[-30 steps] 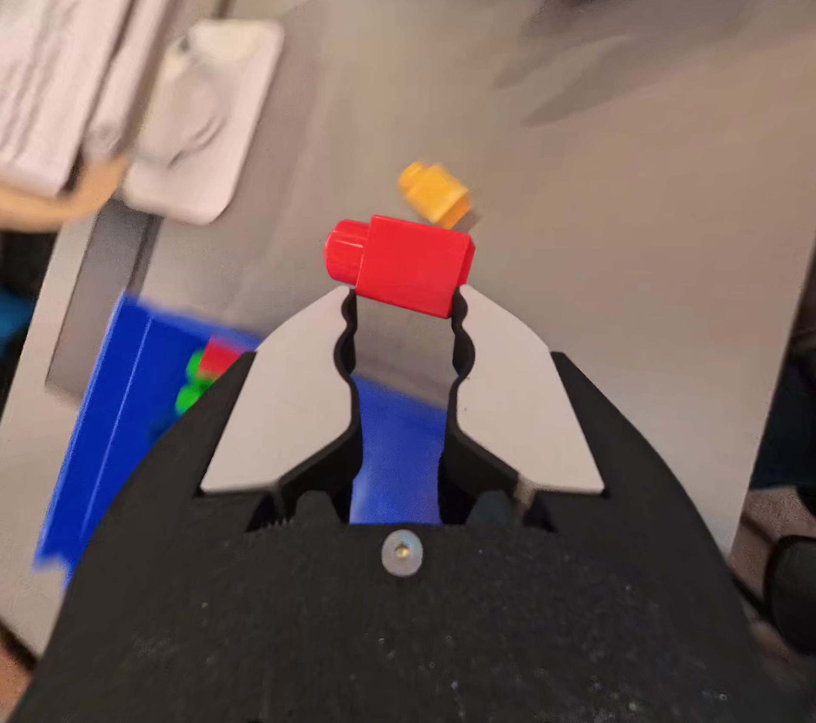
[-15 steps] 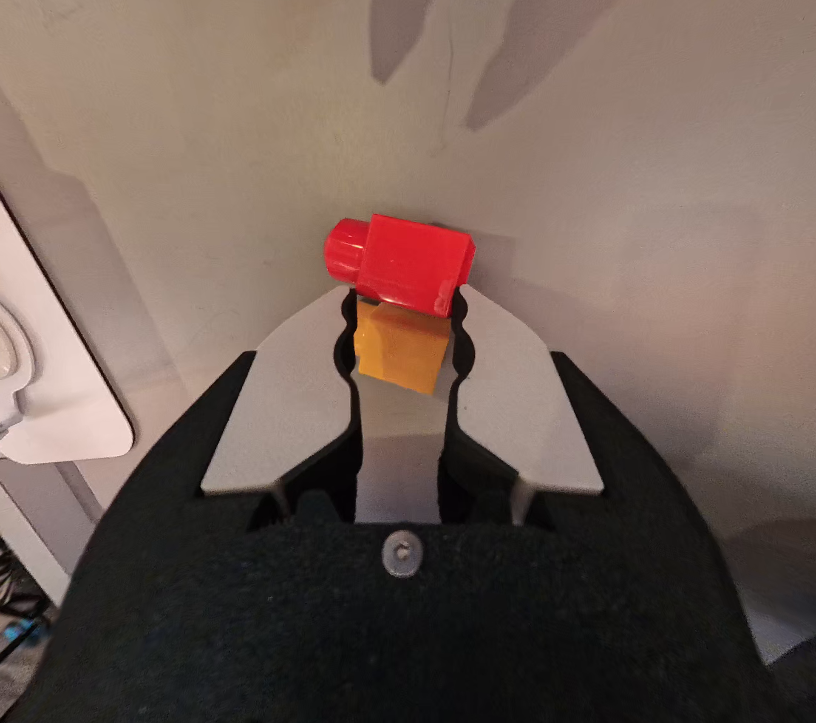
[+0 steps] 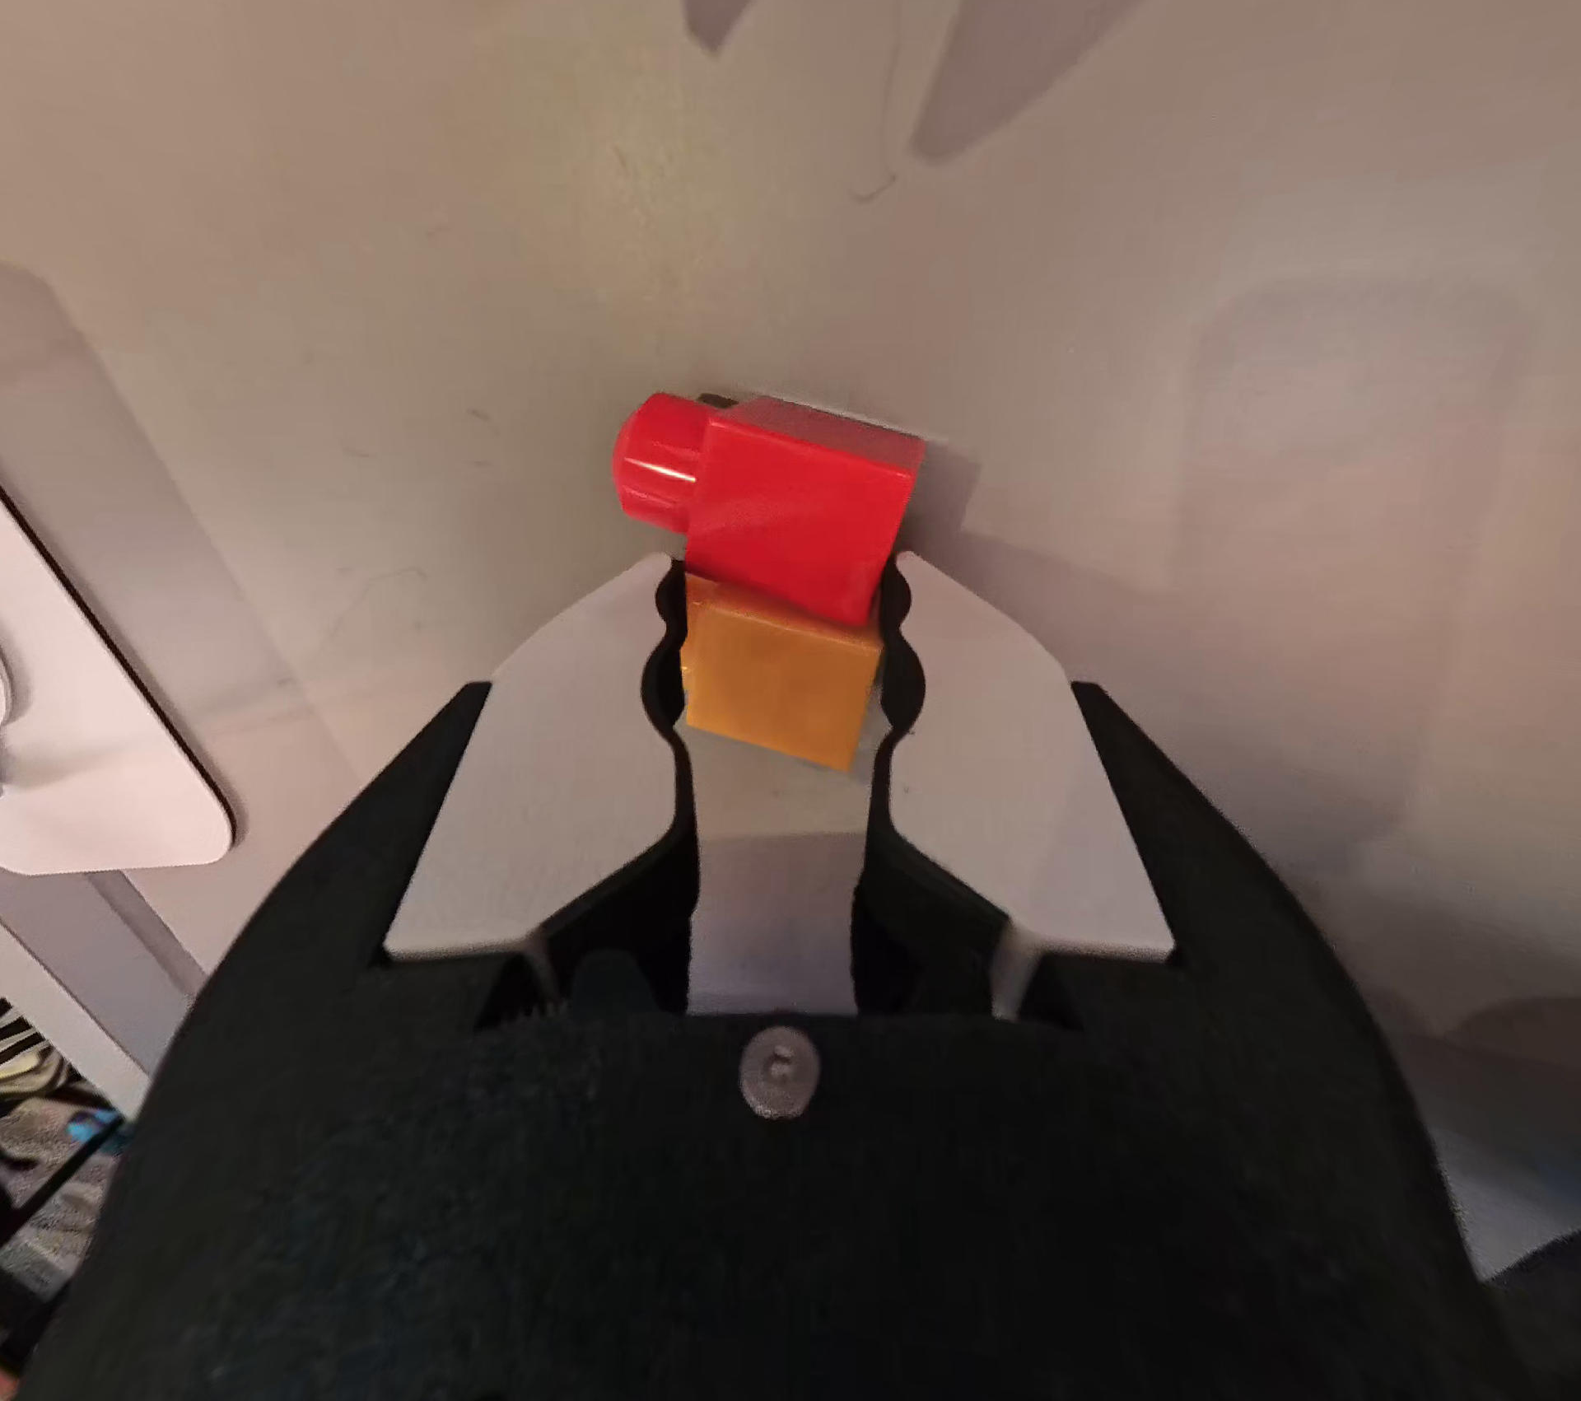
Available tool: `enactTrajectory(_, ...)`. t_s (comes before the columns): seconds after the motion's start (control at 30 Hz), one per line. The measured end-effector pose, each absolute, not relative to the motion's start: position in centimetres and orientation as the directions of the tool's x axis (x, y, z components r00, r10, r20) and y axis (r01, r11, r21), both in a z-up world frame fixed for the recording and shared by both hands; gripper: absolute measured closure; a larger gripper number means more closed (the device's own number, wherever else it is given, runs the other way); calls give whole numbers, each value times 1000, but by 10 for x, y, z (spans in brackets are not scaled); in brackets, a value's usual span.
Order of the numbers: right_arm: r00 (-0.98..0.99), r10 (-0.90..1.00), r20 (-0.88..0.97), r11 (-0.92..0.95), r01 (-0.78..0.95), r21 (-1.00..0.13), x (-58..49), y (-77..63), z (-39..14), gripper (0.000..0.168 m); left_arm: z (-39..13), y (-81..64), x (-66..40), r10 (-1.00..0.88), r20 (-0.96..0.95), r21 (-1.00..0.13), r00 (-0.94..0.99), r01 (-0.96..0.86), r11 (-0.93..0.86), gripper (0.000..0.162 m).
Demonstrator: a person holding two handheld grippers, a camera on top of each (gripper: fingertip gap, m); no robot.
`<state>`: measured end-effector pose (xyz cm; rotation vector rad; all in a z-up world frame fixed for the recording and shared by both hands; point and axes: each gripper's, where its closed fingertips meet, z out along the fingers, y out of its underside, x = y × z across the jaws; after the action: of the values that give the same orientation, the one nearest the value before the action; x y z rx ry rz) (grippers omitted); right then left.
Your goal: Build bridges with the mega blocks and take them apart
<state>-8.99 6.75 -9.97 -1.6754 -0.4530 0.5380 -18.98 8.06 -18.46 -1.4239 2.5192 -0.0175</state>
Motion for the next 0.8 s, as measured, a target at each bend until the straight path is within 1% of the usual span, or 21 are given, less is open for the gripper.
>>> enactTrajectory(0.13, 812, 576, -99, -169, 0, -986, -90, 67, -100, 131, -181, 81, -193, -842, -231, -122, -488, -844, 523, 112)
enactTrajectory(0.23, 810, 578, -101, -172, 0, -985, -91, 67, -101, 131, -165, 76, -196, -847, -251, -150, -468, -846, 511, 110)
enactTrajectory(0.3, 808, 580, -102, -173, 0, -985, -91, 67, -101, 131, -146, 70, -201, -853, -277, -193, -443, -844, 501, 110)
enactTrajectory(0.37, 807, 582, -104, -173, -2, -985, -92, 67, -101, 131, -122, 61, -209, -876, -299, -272, -379, -846, 459, 110)
enactTrajectory(0.43, 805, 583, -105, -172, -3, -985, -92, 66, -100, 132, -95, 59, -222, -901, -342, -374, -265, -842, 389, 110)
enactTrajectory(0.5, 805, 584, -101, -171, 1, -985, -93, 66, -101, 132, -71, 66, -244, -919, -386, -492, -75, -826, 274, 110)
enactTrajectory(0.53, 805, 586, -99, -172, 4, -985, -94, 66, -101, 131, -61, 69, -260, -925, -378, -556, 35, -808, 197, 108)
enactTrajectory(0.57, 804, 587, -96, -173, 9, -985, -94, 66, -102, 132, -54, 72, -277, -926, -347, -624, 150, -774, 109, 104)
enactTrajectory(0.67, 803, 589, -88, -176, 22, -984, -96, 66, -104, 132, -44, 80, -329, -856, -222, -796, 467, -594, -117, 101)
enactTrajectory(0.73, 804, 589, -85, -174, 23, -984, -97, 66, -104, 132, -47, 82, -357, -787, -161, -859, 596, -477, -186, 102)
enactTrajectory(0.8, 804, 589, -87, -176, 23, -984, -97, 67, -104, 132, -55, 78, -374, -753, -113, -890, 649, -404, -214, 102)
